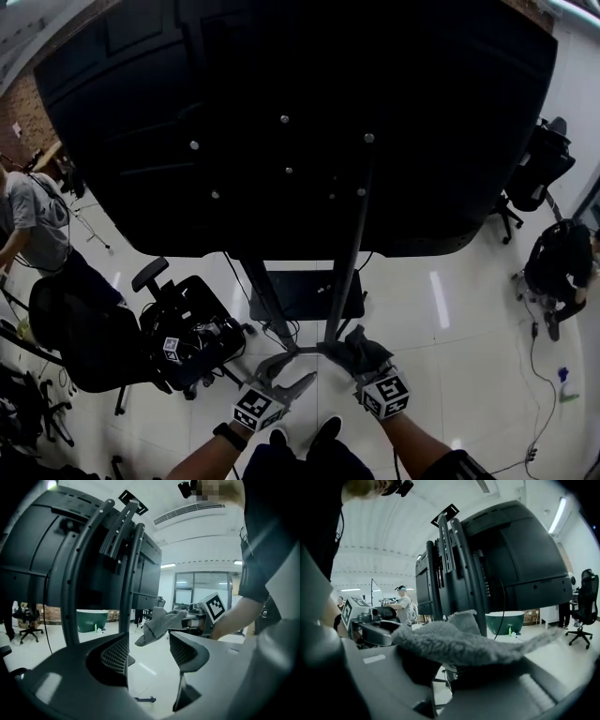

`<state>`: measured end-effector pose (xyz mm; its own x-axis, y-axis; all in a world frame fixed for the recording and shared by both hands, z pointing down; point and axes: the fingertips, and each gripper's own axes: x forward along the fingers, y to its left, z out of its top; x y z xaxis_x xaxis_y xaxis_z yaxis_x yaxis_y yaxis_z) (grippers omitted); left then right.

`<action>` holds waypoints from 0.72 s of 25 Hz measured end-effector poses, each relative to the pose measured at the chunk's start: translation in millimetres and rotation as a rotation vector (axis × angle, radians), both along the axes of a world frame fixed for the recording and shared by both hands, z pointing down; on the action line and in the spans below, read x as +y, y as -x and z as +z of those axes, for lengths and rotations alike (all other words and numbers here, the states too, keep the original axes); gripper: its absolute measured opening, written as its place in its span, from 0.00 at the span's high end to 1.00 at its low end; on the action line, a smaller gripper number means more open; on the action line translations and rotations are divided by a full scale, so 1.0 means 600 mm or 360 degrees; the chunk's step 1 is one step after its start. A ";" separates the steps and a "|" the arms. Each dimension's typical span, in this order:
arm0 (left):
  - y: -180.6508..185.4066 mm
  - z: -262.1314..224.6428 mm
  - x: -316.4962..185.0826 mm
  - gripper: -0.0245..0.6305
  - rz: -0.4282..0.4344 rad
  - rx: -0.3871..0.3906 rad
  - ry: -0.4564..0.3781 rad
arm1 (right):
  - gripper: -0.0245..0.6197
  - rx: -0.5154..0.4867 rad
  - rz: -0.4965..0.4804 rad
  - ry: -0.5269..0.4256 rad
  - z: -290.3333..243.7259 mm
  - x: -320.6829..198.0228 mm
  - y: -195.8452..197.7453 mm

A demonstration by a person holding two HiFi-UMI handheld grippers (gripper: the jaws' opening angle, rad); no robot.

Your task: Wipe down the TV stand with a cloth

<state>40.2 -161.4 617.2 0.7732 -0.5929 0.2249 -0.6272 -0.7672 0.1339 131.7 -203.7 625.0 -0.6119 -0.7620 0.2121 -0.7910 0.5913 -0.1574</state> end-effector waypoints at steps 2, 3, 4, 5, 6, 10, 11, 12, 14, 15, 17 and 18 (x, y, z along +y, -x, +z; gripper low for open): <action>0.009 -0.032 0.032 0.51 0.0017 0.0024 -0.0037 | 0.92 -0.0019 -0.0018 0.0016 -0.019 0.043 0.007; 0.015 -0.045 0.048 0.51 0.0024 0.0025 -0.0050 | 0.92 -0.0013 -0.0027 0.0019 -0.025 0.063 0.012; 0.022 -0.056 0.063 0.51 0.0028 0.0028 -0.0060 | 0.92 -0.0001 -0.0034 0.0014 -0.032 0.082 0.016; 0.029 -0.065 0.079 0.51 0.0030 0.0036 -0.0070 | 0.92 0.0013 -0.0039 0.0000 -0.040 0.098 0.019; 0.036 -0.075 0.096 0.52 0.0034 0.0045 -0.0083 | 0.92 0.0029 -0.0041 -0.0021 -0.049 0.114 0.022; 0.079 -0.103 0.172 0.51 0.0043 0.0082 -0.0121 | 0.92 0.0058 0.0008 -0.0093 -0.089 0.176 0.046; 0.092 -0.107 0.194 0.52 0.0047 0.0080 -0.0123 | 0.92 0.0024 0.0041 -0.0097 -0.102 0.196 0.056; 0.105 -0.110 0.217 0.52 0.0054 0.0074 -0.0129 | 0.92 -0.0023 0.0073 -0.0101 -0.116 0.217 0.067; 0.125 -0.119 0.262 0.52 0.0068 0.0074 -0.0162 | 0.92 -0.0105 0.0119 -0.0111 -0.140 0.263 0.089; 0.135 -0.124 0.284 0.52 0.0069 0.0086 -0.0178 | 0.92 -0.0127 0.0130 -0.0117 -0.149 0.285 0.100; 0.158 -0.136 0.326 0.52 0.0070 0.0123 -0.0191 | 0.92 -0.0148 0.0139 -0.0125 -0.163 0.327 0.125; 0.170 -0.140 0.346 0.52 0.0071 0.0141 -0.0189 | 0.92 -0.0153 0.0136 -0.0132 -0.170 0.348 0.138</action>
